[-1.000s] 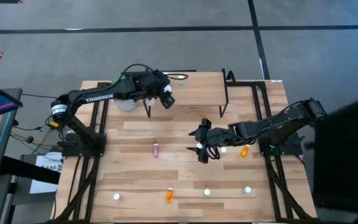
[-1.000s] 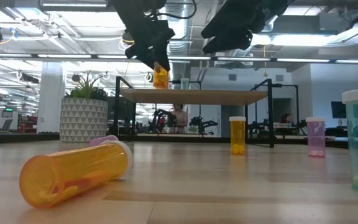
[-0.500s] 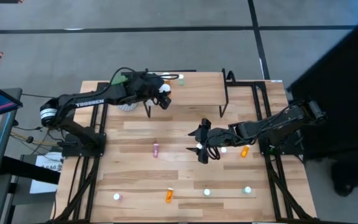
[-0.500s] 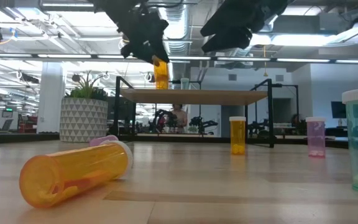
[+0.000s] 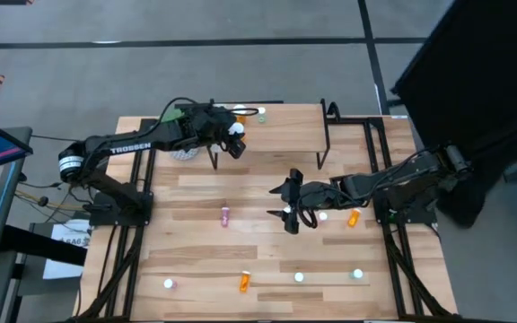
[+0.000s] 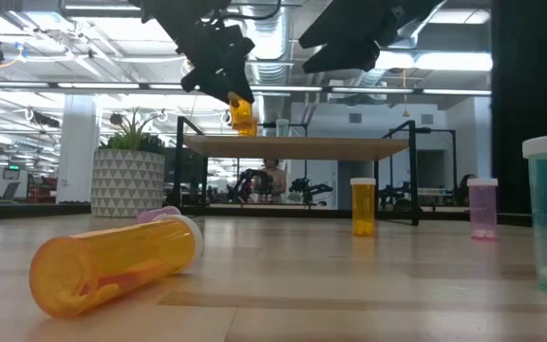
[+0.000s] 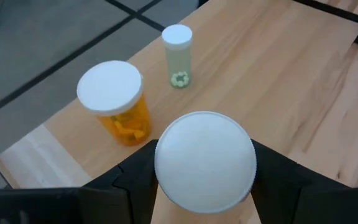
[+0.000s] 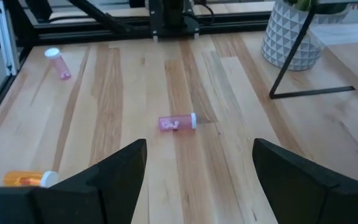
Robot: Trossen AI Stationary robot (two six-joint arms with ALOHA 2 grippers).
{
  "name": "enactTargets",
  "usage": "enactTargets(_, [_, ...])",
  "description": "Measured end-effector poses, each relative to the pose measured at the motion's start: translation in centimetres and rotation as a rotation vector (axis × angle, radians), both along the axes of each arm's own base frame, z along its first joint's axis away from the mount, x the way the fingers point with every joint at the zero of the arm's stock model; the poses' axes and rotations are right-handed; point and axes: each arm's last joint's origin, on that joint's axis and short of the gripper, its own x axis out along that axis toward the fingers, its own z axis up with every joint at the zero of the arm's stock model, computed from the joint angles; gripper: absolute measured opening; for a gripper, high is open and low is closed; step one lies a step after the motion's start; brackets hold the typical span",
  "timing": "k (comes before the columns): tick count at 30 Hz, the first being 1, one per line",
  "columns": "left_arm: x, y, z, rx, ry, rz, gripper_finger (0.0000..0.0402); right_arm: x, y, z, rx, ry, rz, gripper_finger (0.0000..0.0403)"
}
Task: Pick and place medicine bottles onto shelf by color
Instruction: Put the big orange pill bottle on the shelf aligned with the other big orange pill bottle
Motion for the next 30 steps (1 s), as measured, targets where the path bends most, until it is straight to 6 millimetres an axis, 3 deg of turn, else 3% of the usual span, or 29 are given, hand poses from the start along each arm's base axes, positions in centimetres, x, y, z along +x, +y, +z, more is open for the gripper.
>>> enactTargets(15, [1.2, 1.5, -2.0, -0.030, 0.032, -0.002, 0.0191, 0.0, 0.0, 0.1, -0.008, -0.006, 0.006, 0.0312])
enactTargets(25, [1.1, 1.5, -2.2, -0.029, 0.056, 0.000, 0.0245, 0.0, 0.0, 0.1, -0.008, -0.006, 0.006, 0.0312])
enactTargets(30, [1.2, 1.6, -1.7, -0.029, 0.037, 0.001, 0.0253, 0.1, -0.2, 0.1, -0.010, -0.007, -0.005, 0.0312])
